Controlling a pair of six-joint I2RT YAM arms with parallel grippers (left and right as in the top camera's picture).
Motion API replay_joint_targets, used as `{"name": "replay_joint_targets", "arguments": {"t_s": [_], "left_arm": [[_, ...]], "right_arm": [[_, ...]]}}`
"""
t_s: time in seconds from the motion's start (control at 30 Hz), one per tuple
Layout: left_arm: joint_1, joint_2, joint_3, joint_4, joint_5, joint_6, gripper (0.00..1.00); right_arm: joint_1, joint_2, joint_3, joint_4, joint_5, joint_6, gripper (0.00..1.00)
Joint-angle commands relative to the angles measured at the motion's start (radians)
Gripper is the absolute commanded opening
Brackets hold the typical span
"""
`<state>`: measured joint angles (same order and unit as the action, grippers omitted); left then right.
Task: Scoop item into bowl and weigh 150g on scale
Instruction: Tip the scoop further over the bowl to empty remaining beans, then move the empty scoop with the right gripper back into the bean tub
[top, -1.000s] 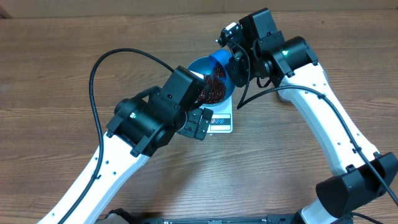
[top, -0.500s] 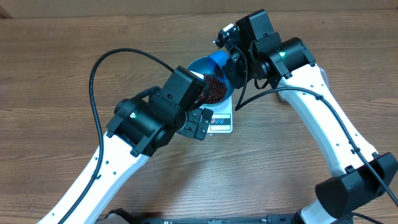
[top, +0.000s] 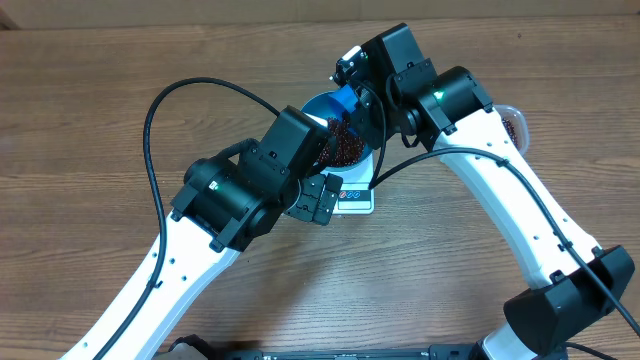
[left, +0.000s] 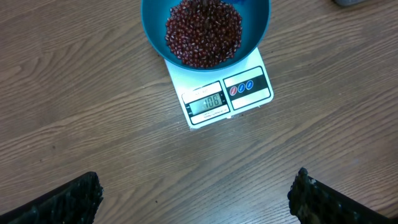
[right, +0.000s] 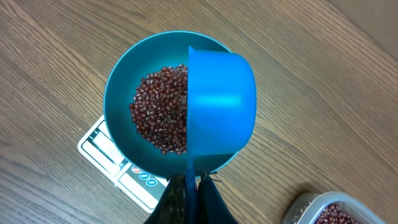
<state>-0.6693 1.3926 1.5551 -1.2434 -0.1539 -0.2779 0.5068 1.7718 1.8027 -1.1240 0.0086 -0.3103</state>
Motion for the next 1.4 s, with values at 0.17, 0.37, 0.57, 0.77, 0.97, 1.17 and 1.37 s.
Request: {"name": "replay_joint_targets", "arguments": {"t_s": [0.17, 0.37, 0.57, 0.77, 0.97, 1.17, 1.37], "left_arm": [[0.002, 0.001, 0.02, -0.002, -0.006, 0.019, 1.0], [0.002, 0.001, 0.02, -0.002, -0.006, 0.019, 1.0], [0.002, 0.001, 0.02, -0.001, -0.006, 0.019, 1.0], [0.002, 0.001, 0.02, -0.002, -0.006, 0.019, 0.99], [0.002, 0.001, 0.02, -0.002, -0.006, 0.019, 1.0], [0.002, 0.001, 0.02, -0.002, -0.006, 0.019, 1.0], [0.002, 0.001, 0.02, -0.002, -0.006, 0.019, 1.0]], "right_arm": [[0.024, -0.029, 0.039, 0.002, 0.067, 0.024, 0.04], [0.045, -0.029, 0.039, 0.021, 0.12, 0.031, 0.04], [0.053, -0.029, 0.039, -0.012, 0.092, -0.011, 0.04], [0.044, -0.029, 0.039, 0.001, 0.095, 0.035, 0.04], [0.032, -0.029, 0.039, 0.005, 0.09, 0.107, 0.04], [-0.023, -0.058, 0.039, 0.03, 0.023, 0.14, 0.04], [-0.197, -0.113, 0.039, 0.029, -0.028, 0.224, 0.04]]}}
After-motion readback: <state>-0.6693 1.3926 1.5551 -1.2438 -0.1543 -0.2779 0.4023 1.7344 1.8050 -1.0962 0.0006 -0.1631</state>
